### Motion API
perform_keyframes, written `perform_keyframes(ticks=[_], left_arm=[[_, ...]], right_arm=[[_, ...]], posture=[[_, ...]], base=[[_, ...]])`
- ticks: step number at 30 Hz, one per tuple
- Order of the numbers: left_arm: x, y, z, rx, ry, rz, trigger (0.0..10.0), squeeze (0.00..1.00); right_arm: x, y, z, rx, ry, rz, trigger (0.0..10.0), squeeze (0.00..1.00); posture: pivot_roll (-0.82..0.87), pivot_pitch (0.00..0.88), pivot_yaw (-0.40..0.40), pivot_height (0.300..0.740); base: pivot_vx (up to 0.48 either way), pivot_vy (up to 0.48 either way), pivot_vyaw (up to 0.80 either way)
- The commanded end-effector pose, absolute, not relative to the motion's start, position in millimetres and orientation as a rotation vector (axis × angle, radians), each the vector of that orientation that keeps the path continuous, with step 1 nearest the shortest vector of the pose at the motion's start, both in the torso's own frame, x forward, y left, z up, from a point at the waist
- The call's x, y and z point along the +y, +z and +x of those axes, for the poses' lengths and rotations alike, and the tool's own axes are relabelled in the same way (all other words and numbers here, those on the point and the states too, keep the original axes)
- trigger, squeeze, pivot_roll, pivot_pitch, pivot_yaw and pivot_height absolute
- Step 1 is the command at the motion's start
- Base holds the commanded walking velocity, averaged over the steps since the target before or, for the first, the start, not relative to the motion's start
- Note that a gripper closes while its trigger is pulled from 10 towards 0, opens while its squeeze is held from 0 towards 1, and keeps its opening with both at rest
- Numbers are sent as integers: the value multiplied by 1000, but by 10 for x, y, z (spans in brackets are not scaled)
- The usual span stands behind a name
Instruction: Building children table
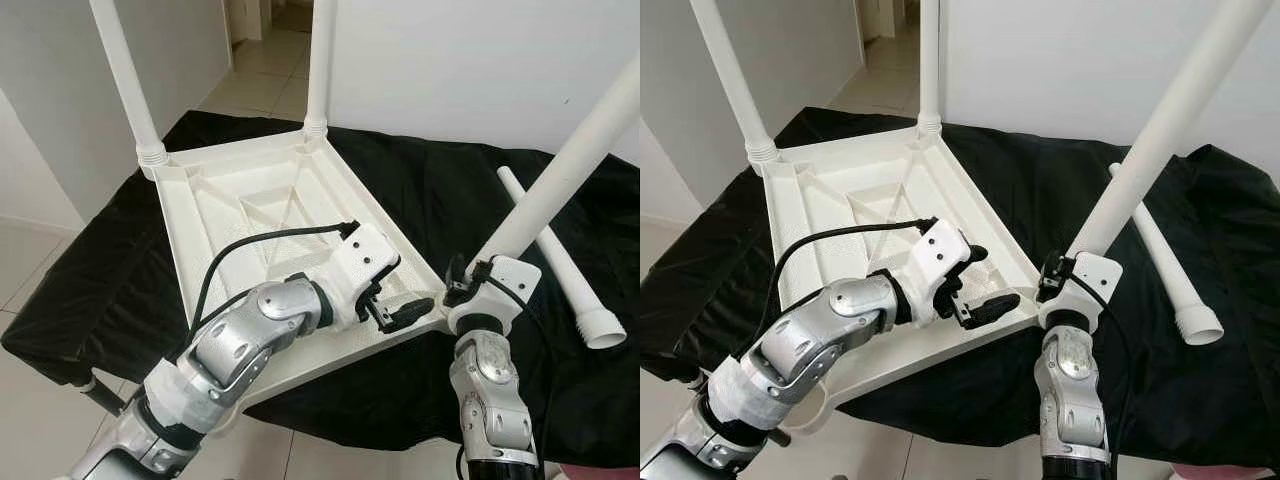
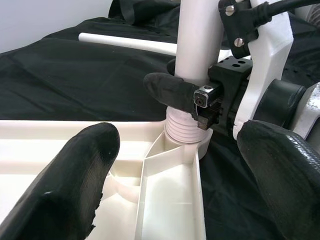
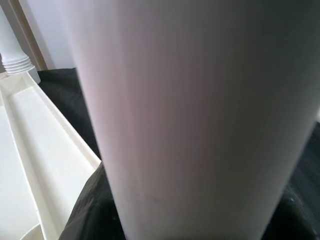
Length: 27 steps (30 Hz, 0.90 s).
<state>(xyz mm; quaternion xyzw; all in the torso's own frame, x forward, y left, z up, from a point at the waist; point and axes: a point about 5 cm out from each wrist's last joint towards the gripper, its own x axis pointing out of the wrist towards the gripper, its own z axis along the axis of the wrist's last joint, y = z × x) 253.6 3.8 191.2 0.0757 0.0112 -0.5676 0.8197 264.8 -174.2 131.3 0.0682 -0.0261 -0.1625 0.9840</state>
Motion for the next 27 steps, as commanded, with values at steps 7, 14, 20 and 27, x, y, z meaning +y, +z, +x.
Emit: perform_keyframes(ticks=[7, 14, 20, 27], left_arm=[[26, 1906, 2507, 39, -1258, 167, 10000, 0], [24, 1932, 2527, 36, -1254, 156, 10000, 0], [20, 1912, 2505, 41, -1251, 154, 10000, 0], [9, 1903, 2493, 46, -1250, 151, 10000, 0]], right_arm=[[-1581, 1223, 2648, 2, -259, 216, 10000, 1000], [-1644, 1375, 2641, -96, -92, 204, 10000, 1000], [-1859, 1367, 2657, -116, 84, 128, 10000, 0], [-2008, 1353, 2732, -108, 246, 38, 10000, 0]], posture=[[-100, 0, -17, 740], [-99, 16, -26, 740], [-91, 18, -39, 740], [-87, 6, -28, 740]], base=[[0, 0, 0], [0, 0, 0], [0, 0, 0], [0, 0, 0]])
